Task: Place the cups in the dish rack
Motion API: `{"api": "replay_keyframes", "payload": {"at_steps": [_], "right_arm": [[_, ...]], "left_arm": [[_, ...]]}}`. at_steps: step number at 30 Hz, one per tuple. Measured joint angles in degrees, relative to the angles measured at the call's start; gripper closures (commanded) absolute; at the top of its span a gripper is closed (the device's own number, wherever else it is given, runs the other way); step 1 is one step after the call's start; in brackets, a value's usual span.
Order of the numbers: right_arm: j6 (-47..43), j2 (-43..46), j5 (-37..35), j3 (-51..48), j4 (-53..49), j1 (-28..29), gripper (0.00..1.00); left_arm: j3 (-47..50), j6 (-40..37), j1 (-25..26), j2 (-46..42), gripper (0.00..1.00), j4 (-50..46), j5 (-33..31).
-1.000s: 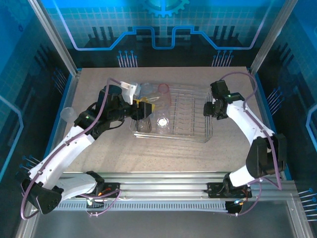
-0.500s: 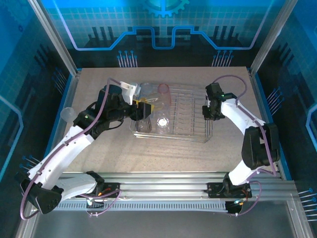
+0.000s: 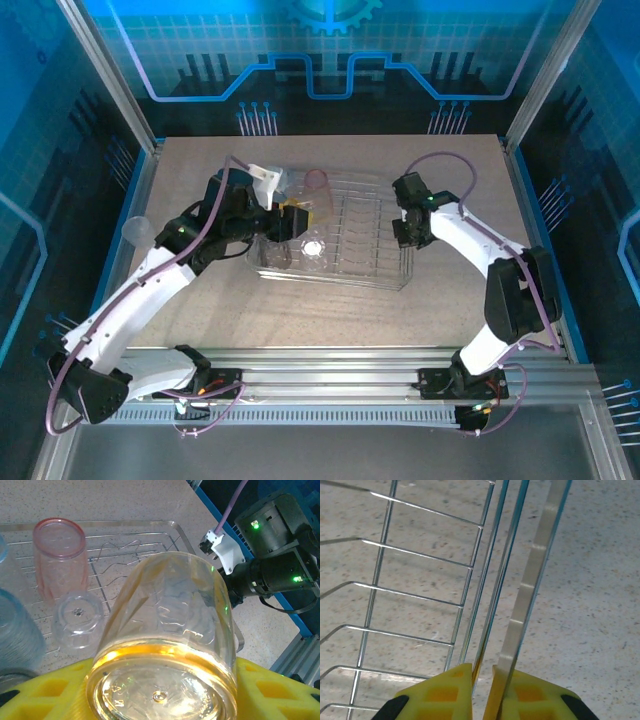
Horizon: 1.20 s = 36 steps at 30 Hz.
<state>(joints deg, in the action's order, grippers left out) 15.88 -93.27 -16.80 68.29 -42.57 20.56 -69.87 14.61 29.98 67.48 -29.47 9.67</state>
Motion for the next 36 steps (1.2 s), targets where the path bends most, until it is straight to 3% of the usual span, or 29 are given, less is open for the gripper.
{"api": "replay_keyframes", "payload": {"at_steps": [13,23,31,36], "right_arm": [[4.2,-0.7,-2.5,0.3,0.8,8.7,0.84],[6.8,-2.6,-4.3,2.4,-0.2,15.9,0.84],[6.5,-2.0,-6.1,2.9,-3.1,20.3,0.59],[6.0,5.2,-4.3,2.9,-3.5,20.4,0.49]], "left_arm": [[-2.1,0.0,0.1,2.3,0.65,-2.2,-0.1],[-5.8,-1.0,0.2,4.9,0.65,-7.7,-5.4],[-10.7,-1.3,0.2,9.1,0.68,-14.1,-10.8],[-13.9,-1.2,0.2,11.3,0.65,-16.9,-12.8]]}}
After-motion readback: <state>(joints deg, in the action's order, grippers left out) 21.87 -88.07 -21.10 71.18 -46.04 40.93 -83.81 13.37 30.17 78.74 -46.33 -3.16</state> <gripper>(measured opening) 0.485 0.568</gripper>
